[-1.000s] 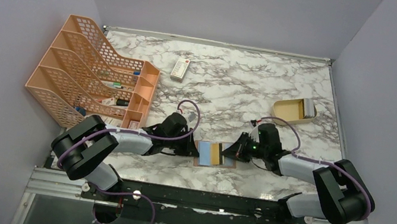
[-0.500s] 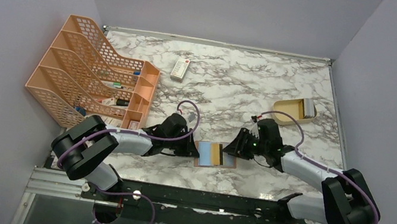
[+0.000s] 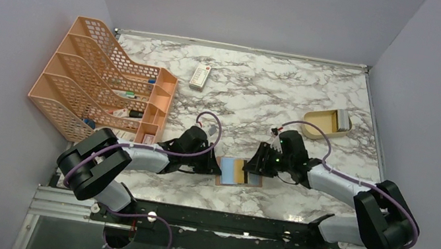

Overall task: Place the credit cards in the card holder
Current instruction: Insert the credit card into the card holder.

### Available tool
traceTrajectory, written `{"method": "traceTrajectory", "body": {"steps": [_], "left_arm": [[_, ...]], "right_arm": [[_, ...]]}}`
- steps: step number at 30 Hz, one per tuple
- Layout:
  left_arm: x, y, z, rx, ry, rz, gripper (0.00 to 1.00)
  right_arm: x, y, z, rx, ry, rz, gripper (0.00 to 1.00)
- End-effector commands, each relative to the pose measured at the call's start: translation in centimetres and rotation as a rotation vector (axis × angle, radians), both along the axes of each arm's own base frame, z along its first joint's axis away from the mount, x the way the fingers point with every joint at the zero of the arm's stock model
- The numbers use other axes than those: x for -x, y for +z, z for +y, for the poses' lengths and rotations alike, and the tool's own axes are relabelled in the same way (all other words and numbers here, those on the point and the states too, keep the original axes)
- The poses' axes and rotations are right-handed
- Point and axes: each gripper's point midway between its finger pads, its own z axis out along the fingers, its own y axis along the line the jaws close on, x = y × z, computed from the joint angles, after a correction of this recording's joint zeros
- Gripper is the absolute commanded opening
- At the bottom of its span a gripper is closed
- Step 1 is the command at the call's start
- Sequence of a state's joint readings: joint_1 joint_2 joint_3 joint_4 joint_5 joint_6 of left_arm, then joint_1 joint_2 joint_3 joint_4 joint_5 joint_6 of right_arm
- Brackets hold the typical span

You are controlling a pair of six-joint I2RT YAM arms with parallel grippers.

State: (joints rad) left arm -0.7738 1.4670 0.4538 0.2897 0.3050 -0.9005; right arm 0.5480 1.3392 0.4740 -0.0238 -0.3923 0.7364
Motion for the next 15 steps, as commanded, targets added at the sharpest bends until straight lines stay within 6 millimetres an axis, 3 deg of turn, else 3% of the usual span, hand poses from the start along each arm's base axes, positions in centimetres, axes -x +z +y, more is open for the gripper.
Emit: {"method": "traceTrajectory", "body": {"steps": [1,6,15], "left_arm": [[0.9,-0.7,0.6,-0.022,-0.004,0.020,0.00],[0.9,-0.7,0.5,-0.023,-0.004,0.020,0.00],[0.9,-0.9,0.5,-0.025,-0.006,0.026,0.00]], "right_arm": [[0.4,-0.6,0.5,0.015,0.025,0.014,0.41],[0.4,0.3,1.6,-0.038,0.053,-0.009,0.41],[0.7,0.3,2.8,-0.086,0.081,-0.003,0.42]]}}
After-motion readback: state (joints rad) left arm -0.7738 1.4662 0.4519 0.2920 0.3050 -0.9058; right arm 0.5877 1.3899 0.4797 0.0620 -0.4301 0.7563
